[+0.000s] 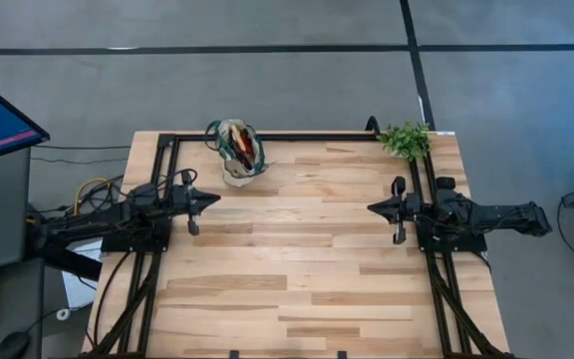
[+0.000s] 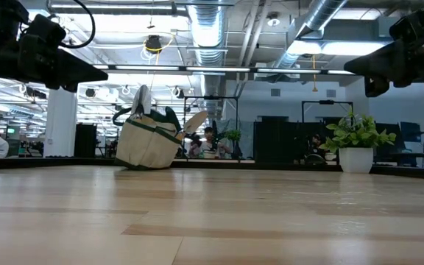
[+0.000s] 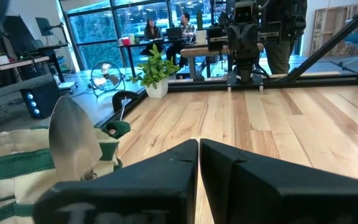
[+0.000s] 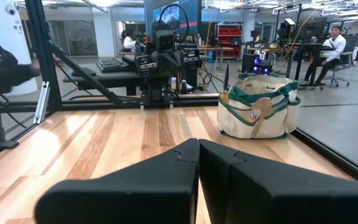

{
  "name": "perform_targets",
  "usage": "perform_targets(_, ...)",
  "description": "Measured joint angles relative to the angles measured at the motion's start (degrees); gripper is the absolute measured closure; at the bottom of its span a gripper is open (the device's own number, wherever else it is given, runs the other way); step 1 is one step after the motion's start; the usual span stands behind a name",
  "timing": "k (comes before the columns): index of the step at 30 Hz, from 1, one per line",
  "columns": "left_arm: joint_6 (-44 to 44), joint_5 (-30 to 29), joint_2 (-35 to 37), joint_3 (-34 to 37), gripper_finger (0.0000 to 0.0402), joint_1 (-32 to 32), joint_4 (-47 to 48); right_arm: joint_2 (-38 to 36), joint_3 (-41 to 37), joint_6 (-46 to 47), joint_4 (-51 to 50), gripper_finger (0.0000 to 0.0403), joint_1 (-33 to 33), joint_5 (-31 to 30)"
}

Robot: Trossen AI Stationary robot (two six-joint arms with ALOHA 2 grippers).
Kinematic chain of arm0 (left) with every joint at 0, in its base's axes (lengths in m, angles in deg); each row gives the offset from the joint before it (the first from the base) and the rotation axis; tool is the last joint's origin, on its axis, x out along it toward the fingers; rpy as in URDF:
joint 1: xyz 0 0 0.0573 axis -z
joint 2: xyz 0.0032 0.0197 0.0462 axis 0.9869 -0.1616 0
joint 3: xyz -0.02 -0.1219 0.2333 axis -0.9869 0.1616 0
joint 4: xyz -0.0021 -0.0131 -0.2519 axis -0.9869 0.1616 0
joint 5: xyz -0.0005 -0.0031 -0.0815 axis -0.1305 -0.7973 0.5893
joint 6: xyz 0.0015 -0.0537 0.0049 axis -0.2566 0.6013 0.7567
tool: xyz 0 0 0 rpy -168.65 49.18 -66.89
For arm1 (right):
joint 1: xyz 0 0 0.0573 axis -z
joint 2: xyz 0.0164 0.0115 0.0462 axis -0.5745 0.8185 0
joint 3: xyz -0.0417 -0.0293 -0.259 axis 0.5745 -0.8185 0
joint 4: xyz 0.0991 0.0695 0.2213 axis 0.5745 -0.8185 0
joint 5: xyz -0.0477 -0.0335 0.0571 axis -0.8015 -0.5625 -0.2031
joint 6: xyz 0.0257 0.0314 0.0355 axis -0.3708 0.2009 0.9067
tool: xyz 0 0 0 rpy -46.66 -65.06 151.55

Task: Pick & Place Garden tools in Gardening bag
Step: Return to Home Position

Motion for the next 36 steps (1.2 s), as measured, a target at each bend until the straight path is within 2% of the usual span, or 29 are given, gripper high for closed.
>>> perform_targets(36, 0.0, 0.0, 0.0, 0.02, 0.0394, 0.0, -1.11, 0.02, -0.04, -0.01, 0.0, 0.0403, 0.0, 0.01)
